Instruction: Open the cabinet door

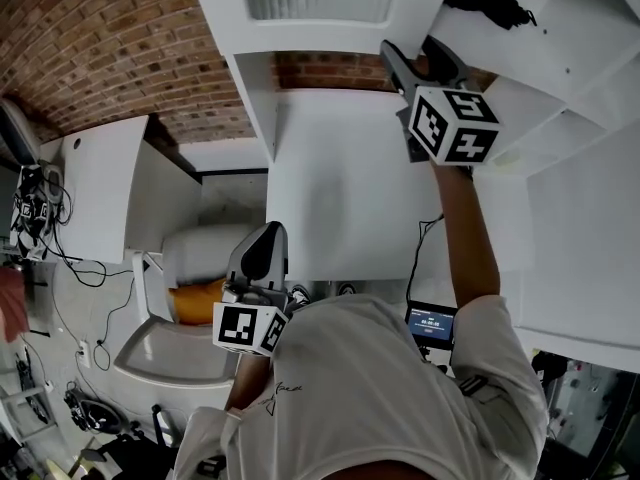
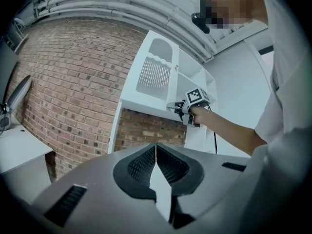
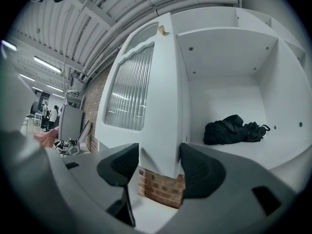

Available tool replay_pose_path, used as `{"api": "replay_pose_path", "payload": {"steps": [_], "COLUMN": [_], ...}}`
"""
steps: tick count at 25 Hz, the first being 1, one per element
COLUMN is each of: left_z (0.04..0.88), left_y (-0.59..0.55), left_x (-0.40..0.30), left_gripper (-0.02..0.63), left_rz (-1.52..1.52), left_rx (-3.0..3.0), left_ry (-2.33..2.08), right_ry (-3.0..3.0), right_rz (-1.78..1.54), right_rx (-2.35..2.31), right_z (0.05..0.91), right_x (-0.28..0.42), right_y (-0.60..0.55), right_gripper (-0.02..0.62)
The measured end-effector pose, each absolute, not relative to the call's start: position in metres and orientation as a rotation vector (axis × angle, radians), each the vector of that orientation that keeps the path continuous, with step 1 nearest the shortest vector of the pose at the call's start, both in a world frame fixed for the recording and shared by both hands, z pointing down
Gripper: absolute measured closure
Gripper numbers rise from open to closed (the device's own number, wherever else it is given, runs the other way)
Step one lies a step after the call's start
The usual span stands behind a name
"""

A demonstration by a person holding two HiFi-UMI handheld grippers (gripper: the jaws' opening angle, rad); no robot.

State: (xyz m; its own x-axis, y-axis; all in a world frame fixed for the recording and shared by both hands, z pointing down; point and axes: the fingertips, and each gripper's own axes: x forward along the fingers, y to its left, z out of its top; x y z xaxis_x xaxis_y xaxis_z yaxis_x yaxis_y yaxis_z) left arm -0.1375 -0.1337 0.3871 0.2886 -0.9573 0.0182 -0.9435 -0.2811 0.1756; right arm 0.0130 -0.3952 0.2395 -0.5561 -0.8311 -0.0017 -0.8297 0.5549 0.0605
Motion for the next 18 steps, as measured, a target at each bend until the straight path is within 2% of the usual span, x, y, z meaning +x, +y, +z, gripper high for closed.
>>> {"api": "replay_pose_path", "payload": {"steps": [11, 18], "left_z": [0.382, 0.382], "left_y": [-0.137, -0.133], "left_x": [-0.134, -0.125], "left_gripper": [0.586, 0.586], "left_rz": [-0.176, -0.176], "left_rx": [2.427, 2.445], "left_ry": [-1.725, -1.695], "right_ry": [-2.754, -2.75], "right_rz": [-0.05, -0.048], "right_rx": [1.496, 1.491], "right_z": [0.238, 0.238], "right_x": [0.016, 0.023], "right_y": [-0.379, -0.37], "right_gripper": [0.351, 0.402]}}
